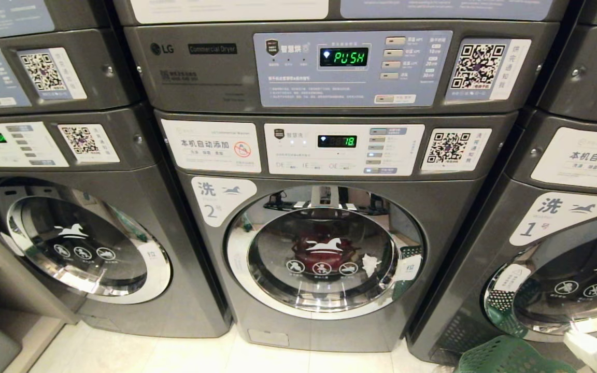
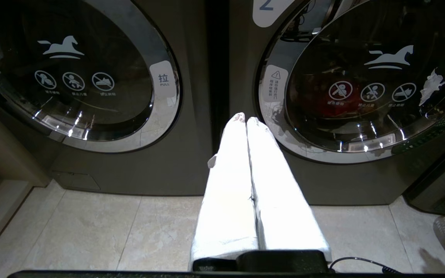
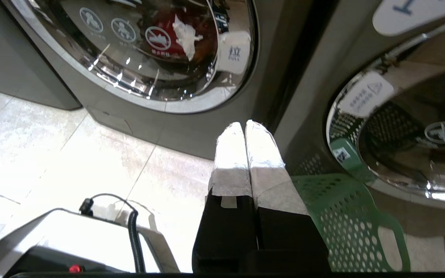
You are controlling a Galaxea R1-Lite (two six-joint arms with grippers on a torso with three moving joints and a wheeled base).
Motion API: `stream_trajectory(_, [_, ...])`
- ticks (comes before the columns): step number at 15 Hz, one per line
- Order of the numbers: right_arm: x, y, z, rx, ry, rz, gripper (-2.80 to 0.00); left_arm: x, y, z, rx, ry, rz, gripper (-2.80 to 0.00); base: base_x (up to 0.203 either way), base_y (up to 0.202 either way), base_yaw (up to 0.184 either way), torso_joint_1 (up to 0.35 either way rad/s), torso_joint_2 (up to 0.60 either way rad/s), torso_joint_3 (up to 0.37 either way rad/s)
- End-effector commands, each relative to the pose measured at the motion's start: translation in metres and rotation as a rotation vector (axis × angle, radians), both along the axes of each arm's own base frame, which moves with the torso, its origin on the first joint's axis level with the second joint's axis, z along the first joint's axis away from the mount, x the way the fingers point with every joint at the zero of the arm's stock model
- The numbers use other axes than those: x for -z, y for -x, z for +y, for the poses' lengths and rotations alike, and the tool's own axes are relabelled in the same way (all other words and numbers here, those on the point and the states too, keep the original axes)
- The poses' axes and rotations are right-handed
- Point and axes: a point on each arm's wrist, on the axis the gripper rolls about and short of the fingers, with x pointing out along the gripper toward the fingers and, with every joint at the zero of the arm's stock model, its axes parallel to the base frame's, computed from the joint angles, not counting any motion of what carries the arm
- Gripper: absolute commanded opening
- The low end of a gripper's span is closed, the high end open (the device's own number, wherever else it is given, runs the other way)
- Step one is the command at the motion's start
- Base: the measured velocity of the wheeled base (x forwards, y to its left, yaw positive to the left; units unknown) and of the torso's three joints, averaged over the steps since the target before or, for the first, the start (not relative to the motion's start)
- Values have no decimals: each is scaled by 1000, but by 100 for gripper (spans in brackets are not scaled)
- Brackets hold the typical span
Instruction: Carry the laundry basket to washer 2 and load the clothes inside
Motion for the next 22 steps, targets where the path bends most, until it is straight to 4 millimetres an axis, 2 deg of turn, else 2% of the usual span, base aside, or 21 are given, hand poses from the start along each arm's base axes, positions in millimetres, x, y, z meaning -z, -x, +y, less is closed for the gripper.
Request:
stream_trajectory(1, [12, 39, -4, 37, 0, -36, -280, 0, 0, 0, -1, 0, 0, -280, 0, 0, 0, 0, 0, 0])
stream_trajectory(2, [19, 53, -4, 45, 3, -13, -280, 0, 0, 0, -1, 0, 0, -280, 0, 0, 0, 0, 0, 0])
stream_trajectory(4, [29, 65, -3, 70, 28, -40, -280, 0, 0, 0, -1, 0, 0, -280, 0, 0, 0, 0, 0, 0])
stream_trajectory(9, [32, 65, -4, 39, 99, -70, -280, 0, 0, 0, -1, 0, -1, -280, 0, 0, 0, 0, 0, 0])
stream_trajectory(11, [41, 70, -6, 53, 105, -47, -280, 0, 0, 0, 0, 0, -1, -280, 0, 0, 0, 0, 0, 0])
stream_trajectory(16, [47, 88, -6, 118, 47, -263, -280, 0, 0, 0, -1, 1, 0, -280, 0, 0, 0, 0, 0, 0])
stream_trajectory(22, [47, 88, -6, 163, 7, -246, -280, 0, 0, 0, -1, 1, -1, -280, 0, 0, 0, 0, 0, 0])
